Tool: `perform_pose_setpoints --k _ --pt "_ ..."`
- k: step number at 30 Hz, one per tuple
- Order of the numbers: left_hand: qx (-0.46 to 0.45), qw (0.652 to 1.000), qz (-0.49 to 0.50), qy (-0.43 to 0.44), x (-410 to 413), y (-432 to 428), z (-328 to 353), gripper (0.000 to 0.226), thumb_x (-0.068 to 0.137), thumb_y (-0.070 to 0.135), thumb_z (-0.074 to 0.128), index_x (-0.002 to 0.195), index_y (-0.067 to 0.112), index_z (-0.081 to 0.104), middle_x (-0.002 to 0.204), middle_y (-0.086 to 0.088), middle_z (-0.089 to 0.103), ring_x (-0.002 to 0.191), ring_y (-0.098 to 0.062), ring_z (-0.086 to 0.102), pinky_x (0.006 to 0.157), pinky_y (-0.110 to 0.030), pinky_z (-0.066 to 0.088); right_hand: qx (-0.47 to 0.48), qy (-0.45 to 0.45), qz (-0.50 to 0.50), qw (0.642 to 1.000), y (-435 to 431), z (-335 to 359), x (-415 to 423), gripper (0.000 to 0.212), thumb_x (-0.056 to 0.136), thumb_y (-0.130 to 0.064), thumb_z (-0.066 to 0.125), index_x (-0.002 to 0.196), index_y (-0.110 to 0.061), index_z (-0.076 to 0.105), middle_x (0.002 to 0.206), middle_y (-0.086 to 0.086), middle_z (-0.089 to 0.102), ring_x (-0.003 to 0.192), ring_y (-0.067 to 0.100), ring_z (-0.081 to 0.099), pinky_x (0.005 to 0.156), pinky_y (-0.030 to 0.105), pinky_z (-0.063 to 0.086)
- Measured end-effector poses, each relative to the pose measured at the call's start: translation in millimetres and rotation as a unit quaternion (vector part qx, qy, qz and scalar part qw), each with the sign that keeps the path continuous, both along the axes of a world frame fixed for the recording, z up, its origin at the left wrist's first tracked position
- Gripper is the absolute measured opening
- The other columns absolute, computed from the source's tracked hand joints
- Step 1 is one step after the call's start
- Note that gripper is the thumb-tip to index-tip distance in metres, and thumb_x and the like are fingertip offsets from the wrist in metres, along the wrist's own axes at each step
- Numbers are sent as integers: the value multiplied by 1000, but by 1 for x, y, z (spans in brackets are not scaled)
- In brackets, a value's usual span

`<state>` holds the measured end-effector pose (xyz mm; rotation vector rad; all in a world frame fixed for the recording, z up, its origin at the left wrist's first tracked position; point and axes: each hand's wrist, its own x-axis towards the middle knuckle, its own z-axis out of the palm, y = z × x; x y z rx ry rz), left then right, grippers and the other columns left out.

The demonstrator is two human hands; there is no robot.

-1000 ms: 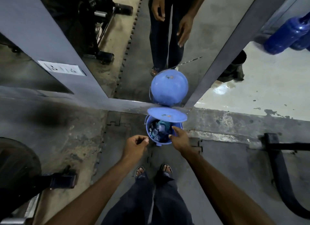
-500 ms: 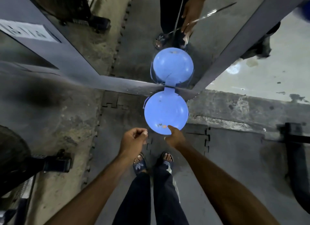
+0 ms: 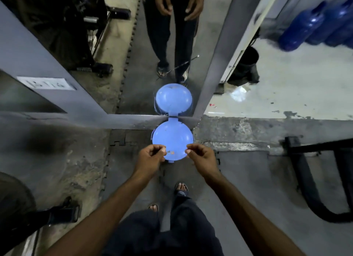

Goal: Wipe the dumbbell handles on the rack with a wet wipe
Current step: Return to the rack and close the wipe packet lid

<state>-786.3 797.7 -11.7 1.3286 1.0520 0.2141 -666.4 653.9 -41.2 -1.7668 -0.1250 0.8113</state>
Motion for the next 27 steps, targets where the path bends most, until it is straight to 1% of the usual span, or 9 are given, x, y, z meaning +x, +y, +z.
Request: perform_pose_setpoints --k 2,4,7,10,15,19,23,25,27 --pt "9 1000 -18 -22 -10 -4 14 8 93 2 64 92 7 69 87 -10 71 72 -14 65 58 -15 53 7 -9 -22 1000 -16 18 -15 12 89 -7 70 100 -9 74 96 5 76 82 9 69 69 20 50" --pt "15 998 -50 -34 -22 -8 23 12 94 1 63 88 10 69 82 -13 70 66 -11 65 57 -15 51 14 -18 -49 999 -29 32 -35 11 89 -7 69 99 -10 74 94 7 75 81 11 69 69 22 50" --pt "15 995 -89 -46 -40 -13 32 15 94 0 63 86 11 70 77 -8 72 65 -11 65 58 -17 51 37 -26 -105 993 -47 51 -64 12 90 -2 67 91 -13 72 90 9 74 75 12 66 61 18 49" --pt "28 990 -124 -56 -51 -24 38 19 93 1 63 81 14 70 77 -4 72 71 -19 64 64 -26 55 52 -35 -147 987 -66 68 -93 16 91 1 64 88 -14 70 83 5 72 69 9 65 56 16 48" --pt "58 976 -202 -61 -53 -67 45 22 93 4 65 80 20 71 76 -3 72 70 -22 64 69 -36 56 46 -28 -208 977 -112 76 -124 13 92 -5 64 93 -16 71 83 5 72 71 12 64 55 21 47" --pt "64 959 -267 -64 -38 -125 49 11 94 8 65 87 11 72 75 -6 69 62 -13 59 56 -22 48 33 -30 -277 960 -169 80 -130 11 93 -7 65 99 -13 71 82 8 73 71 13 65 57 24 49" --pt "48 944 -318 -72 -7 -201 51 10 94 5 64 93 11 71 81 -3 71 64 -6 60 60 -19 50 25 -43 -333 942 -240 85 -120 10 92 -8 66 99 -13 72 83 8 73 72 15 66 62 28 51" --pt "43 936 -340 -75 12 -239 51 9 94 2 63 95 6 71 79 -3 69 59 -1 60 56 -13 48 19 -47 -354 934 -275 88 -112 10 92 -10 66 98 -15 72 86 10 74 74 16 67 63 28 51" --pt "36 932 -352 -78 33 -284 52 9 93 -1 62 98 -1 71 76 -6 66 59 -5 58 54 -11 46 13 -46 -378 924 -317 92 -101 10 92 -10 66 98 -16 71 88 10 74 76 17 67 63 28 51"
